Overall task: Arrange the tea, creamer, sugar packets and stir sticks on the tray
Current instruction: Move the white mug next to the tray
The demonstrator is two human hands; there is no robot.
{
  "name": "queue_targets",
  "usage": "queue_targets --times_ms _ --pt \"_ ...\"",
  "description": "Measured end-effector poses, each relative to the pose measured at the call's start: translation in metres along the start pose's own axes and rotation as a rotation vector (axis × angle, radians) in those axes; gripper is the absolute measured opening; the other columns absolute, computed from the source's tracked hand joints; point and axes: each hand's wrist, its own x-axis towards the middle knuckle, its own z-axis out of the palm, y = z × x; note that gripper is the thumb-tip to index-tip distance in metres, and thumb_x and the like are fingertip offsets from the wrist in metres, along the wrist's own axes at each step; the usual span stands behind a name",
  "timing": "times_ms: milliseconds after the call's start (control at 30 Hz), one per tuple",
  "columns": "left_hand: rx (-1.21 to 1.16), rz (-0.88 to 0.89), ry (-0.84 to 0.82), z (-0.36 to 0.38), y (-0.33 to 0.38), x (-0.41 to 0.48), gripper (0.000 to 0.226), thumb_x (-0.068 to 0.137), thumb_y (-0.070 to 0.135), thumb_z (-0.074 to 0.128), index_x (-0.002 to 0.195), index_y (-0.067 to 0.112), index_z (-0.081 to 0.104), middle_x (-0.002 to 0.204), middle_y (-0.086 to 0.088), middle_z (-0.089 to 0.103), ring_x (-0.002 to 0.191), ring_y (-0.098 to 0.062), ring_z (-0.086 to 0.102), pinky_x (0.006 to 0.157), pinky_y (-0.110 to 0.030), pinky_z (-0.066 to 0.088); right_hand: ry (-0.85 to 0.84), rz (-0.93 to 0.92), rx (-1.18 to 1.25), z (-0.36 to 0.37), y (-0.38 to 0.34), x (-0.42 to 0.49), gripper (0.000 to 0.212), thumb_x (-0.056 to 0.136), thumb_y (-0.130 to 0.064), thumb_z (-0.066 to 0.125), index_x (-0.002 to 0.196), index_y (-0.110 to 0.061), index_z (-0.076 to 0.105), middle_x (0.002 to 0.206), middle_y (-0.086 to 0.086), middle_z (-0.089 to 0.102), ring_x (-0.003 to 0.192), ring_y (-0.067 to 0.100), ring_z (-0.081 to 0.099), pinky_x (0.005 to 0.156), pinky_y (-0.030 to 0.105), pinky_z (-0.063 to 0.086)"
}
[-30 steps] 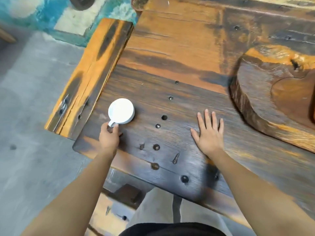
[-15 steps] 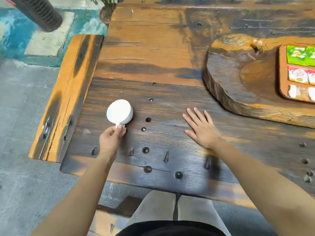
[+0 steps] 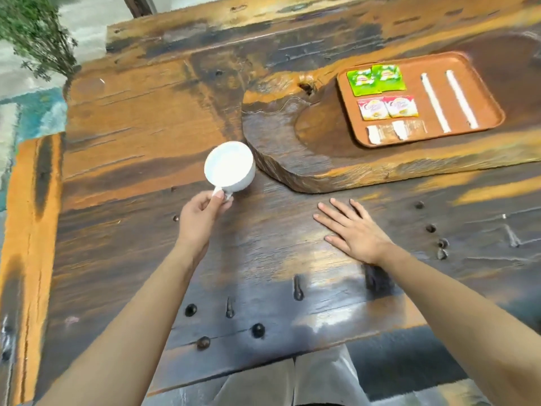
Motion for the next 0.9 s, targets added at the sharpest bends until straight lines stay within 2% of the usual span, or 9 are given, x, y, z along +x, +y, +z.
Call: queue_targets --times_ms 67,167,333,500,600,700,800,900 --pt "0.025 0.021 -0.076 0.023 0.011 0.013 0.015 0.090 0.019 0.056 0.081 0.014 0.066 0.092 -0.005 0.070 0.095 -0.019 0.068 0.093 -0.025 0.050 0.042 0.141 0.054 0.000 0.011 -0.012 0.057 0.093 -0.052 0.017 0.146 -0.032 0.018 0.157 -0.007 0.016 0.146 0.018 0.008 0.116 0.045 0.003" --pt "0.070 0.072 -0.164 0.054 0.022 0.034 0.016 0.089 0.021 0.057 0.077 0.018 0.066 0.092 -0.003 0.070 0.089 -0.014 0.069 0.093 -0.027 0.051 0.098 0.271 0.115 0.002 0.011 -0.020 0.056 0.093 -0.050 0.018 0.145 -0.032 0.025 0.156 -0.006 0.023 0.145 0.019 0.014 0.116 0.049 0.008" --pt "0.109 0.072 -0.267 0.104 0.039 0.067 0.014 0.091 0.019 0.055 0.080 0.014 0.064 0.088 -0.003 0.069 0.089 -0.015 0.067 0.092 -0.025 0.053 0.152 0.298 0.135 0.003 0.008 -0.018 0.052 0.092 -0.047 0.028 0.142 -0.031 0.034 0.152 -0.005 0.033 0.142 0.020 0.025 0.114 0.053 0.017" --pt "0.130 0.006 -0.310 0.136 0.044 0.089 0.013 0.094 0.015 0.049 0.096 0.004 0.056 0.104 -0.016 0.063 0.099 -0.024 0.064 0.098 -0.029 0.049 0.139 0.292 0.131 0.006 0.011 -0.018 0.051 0.093 -0.047 0.031 0.142 -0.033 0.032 0.152 -0.006 0.031 0.142 0.019 0.025 0.114 0.052 0.018" --pt "0.124 -0.002 -0.355 0.146 0.046 0.101 0.016 0.096 0.015 0.045 0.101 0.003 0.053 0.098 -0.013 0.062 0.091 -0.018 0.064 0.091 -0.022 0.052 0.144 0.290 0.130 0.007 0.012 -0.018 0.051 0.093 -0.047 0.032 0.142 -0.033 0.034 0.151 -0.006 0.034 0.141 0.019 0.028 0.112 0.051 0.016" --pt "0.122 -0.005 -0.410 0.152 0.047 0.110 0.016 0.097 0.015 0.043 0.090 0.008 0.055 0.090 -0.006 0.062 0.089 -0.012 0.063 0.087 -0.022 0.054 0.148 0.288 0.125 0.008 0.013 -0.017 0.051 0.092 -0.047 0.032 0.141 -0.033 0.035 0.151 -0.006 0.036 0.140 0.020 0.031 0.111 0.050 0.015" --pt "0.185 0.012 -0.445 0.156 0.048 0.118 0.019 0.097 0.019 0.042 0.083 0.017 0.055 0.089 -0.002 0.061 0.087 -0.009 0.062 0.075 -0.019 0.058 0.151 0.284 0.132 0.008 0.014 -0.017 0.051 0.092 -0.047 0.034 0.141 -0.033 0.035 0.150 -0.006 0.036 0.140 0.020 0.031 0.111 0.050 0.015" --pt "0.273 0.025 -0.448 0.157 0.050 0.125 0.018 0.096 0.021 0.044 0.082 0.019 0.054 0.085 -0.003 0.057 0.078 -0.008 0.058 0.064 -0.015 0.058 0.149 0.287 0.140 0.010 0.015 -0.017 0.051 0.092 -0.048 0.034 0.141 -0.033 0.035 0.151 -0.007 0.035 0.140 0.019 0.030 0.111 0.050 0.015"
